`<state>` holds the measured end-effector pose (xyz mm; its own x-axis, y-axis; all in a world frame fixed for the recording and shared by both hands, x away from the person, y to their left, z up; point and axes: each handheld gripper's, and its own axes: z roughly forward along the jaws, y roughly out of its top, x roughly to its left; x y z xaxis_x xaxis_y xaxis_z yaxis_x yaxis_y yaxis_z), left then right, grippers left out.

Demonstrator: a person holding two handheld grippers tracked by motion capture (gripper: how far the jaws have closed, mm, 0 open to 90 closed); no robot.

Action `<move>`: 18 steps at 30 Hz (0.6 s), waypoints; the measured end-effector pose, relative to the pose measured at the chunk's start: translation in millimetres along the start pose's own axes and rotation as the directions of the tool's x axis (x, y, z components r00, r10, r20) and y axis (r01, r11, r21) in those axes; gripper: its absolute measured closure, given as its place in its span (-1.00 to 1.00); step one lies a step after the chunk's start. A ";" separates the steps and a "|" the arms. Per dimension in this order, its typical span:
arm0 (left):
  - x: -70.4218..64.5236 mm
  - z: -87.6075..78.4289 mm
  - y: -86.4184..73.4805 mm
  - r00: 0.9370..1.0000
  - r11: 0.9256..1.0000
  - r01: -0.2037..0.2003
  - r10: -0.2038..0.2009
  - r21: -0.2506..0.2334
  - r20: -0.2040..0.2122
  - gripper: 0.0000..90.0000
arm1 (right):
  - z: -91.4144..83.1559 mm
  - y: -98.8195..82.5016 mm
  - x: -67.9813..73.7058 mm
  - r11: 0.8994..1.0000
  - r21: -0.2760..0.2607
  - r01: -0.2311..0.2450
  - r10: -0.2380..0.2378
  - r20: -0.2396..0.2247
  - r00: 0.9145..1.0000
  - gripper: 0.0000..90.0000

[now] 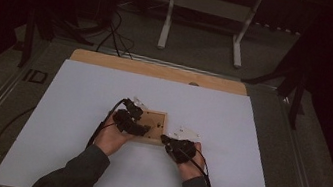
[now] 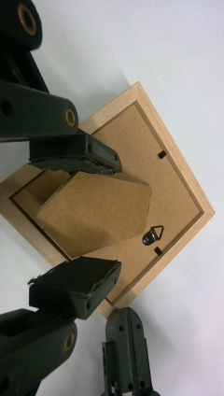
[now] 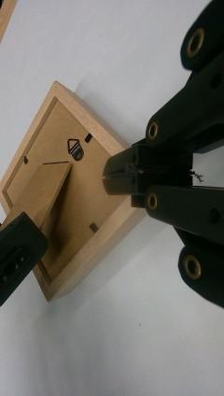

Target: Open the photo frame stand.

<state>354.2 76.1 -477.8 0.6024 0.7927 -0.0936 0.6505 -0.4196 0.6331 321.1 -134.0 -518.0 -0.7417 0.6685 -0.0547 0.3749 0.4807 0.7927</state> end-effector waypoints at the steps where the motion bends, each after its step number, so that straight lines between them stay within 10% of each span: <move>1: 1.3 -0.4 0.3 1.000 1.000 0.008 -0.008 0.000 0.004 0.00 | 0.0 0.0 0.1 1.000 0.000 -0.001 0.001 0.000 1.000 0.99; 18: 13.8 7.7 -3.9 0.988 0.992 0.112 -0.117 0.061 0.099 -0.01 | 0.0 0.0 0.1 1.000 0.000 0.000 0.000 0.001 1.000 0.99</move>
<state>363.5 85.3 -487.4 0.5648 0.7887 -0.2428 0.7406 -0.3548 0.5706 321.0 -134.0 -518.0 -0.7414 0.6689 -0.0548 0.3747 0.4803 0.7930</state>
